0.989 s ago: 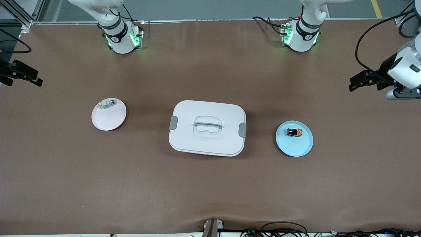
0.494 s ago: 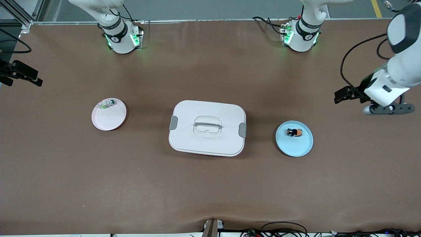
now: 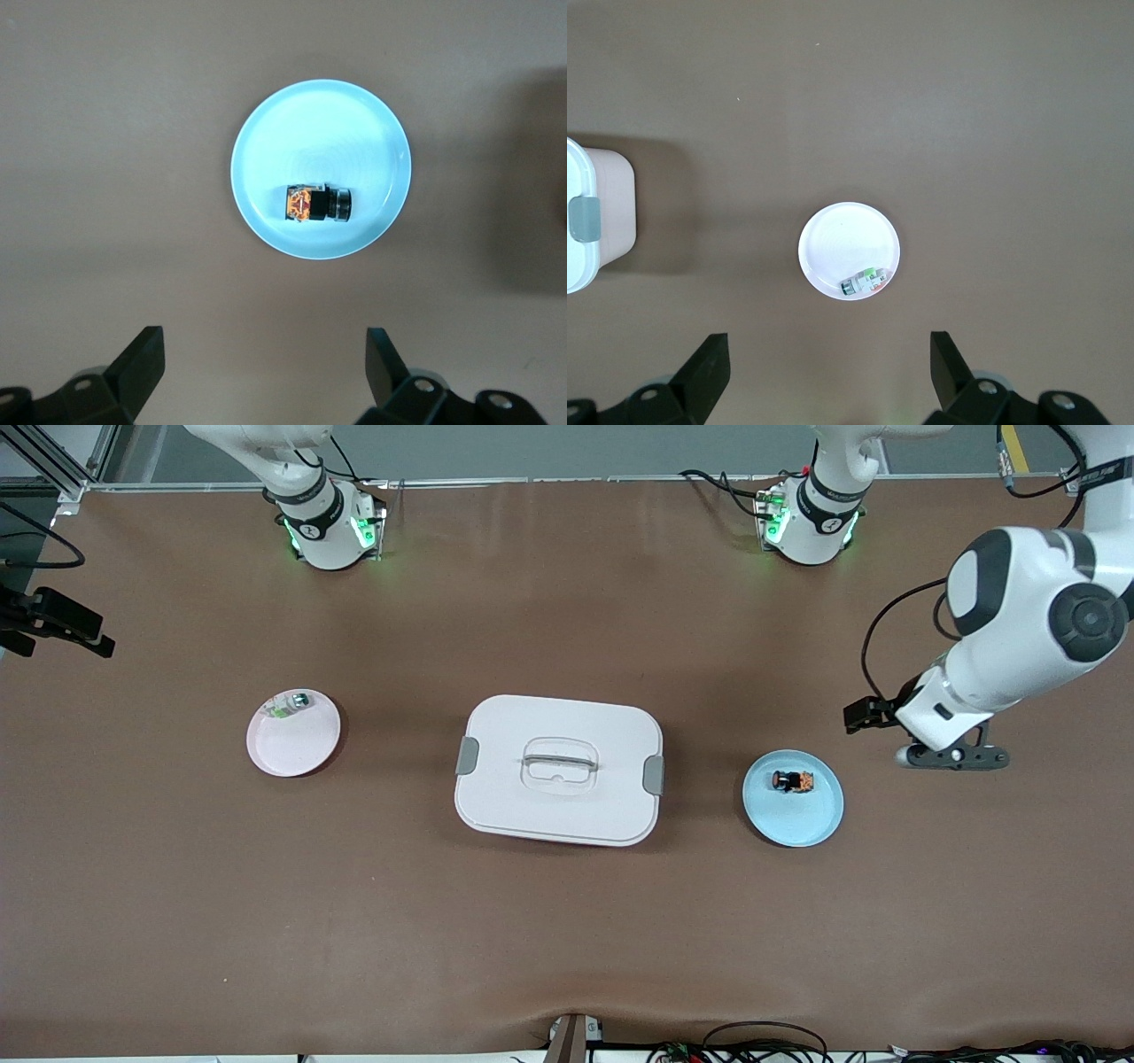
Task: Transfer orange switch to right arm and place
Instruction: 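Move the left gripper down over the orange switch on the blue plate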
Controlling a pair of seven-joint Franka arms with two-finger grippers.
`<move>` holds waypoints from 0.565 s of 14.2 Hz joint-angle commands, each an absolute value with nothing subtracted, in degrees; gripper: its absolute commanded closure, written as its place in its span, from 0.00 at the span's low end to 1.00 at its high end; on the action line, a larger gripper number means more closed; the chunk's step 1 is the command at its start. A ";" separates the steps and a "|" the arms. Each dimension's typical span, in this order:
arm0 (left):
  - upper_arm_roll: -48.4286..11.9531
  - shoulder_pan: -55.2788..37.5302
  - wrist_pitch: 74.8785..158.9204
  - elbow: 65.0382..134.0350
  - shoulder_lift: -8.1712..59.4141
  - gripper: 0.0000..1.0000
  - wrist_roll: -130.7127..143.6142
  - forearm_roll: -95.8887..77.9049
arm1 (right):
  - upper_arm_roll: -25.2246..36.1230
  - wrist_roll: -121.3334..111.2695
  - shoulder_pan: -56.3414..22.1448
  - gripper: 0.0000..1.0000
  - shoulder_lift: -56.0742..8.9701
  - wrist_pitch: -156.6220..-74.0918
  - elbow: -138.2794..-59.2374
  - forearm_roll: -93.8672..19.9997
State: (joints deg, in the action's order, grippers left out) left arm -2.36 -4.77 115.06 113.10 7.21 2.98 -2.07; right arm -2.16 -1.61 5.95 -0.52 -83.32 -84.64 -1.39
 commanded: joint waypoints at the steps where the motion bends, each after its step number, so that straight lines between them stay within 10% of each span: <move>1: -2.81 -4.83 118.03 114.17 9.48 0.00 1.67 -4.47 | -2.20 -1.49 5.98 0.00 0.35 -83.32 -85.17 -0.97; 8: -3.42 -4.92 123.39 113.82 15.99 0.00 1.58 -8.09 | -2.20 -1.49 5.98 0.00 0.35 -83.41 -85.17 -0.97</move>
